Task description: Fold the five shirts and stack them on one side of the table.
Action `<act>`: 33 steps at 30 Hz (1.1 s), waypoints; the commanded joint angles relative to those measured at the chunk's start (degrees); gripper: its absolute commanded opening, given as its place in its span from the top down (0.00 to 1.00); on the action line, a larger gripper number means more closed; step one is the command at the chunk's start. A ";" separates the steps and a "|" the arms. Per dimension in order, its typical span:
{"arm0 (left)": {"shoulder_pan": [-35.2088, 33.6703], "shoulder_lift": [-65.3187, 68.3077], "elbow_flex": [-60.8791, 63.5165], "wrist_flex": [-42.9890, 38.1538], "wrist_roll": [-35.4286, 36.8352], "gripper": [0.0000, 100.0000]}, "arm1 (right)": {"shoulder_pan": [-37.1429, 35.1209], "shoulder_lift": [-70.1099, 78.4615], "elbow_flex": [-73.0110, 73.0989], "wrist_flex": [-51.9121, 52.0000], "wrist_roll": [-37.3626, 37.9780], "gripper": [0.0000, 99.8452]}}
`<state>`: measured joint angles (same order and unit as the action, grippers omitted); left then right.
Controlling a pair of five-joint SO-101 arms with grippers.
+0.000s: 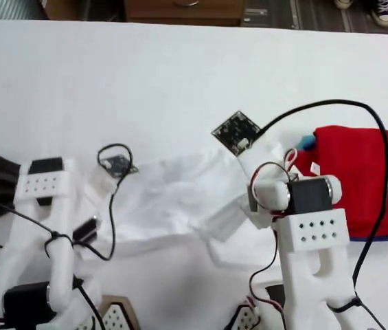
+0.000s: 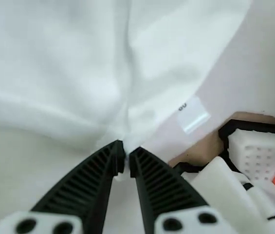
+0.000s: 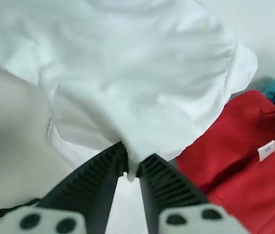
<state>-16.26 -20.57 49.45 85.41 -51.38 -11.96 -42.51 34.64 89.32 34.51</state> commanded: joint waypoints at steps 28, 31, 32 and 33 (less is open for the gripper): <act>-3.08 -1.76 -24.92 12.84 -2.73 0.77 | 9.98 -1.19 -7.21 -3.12 1.58 0.68; -2.55 0.00 -26.33 8.88 1.32 0.77 | 9.80 -0.48 -5.19 -10.68 1.49 0.68; -2.29 1.85 -26.07 7.21 2.90 0.77 | 9.36 0.66 -3.96 -13.67 1.49 0.68; -1.85 4.57 -25.89 5.45 4.48 0.77 | 9.10 2.33 -2.73 -16.31 1.49 0.69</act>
<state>-18.55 -19.60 26.07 94.46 -50.33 -2.64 -42.42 31.30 79.82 36.09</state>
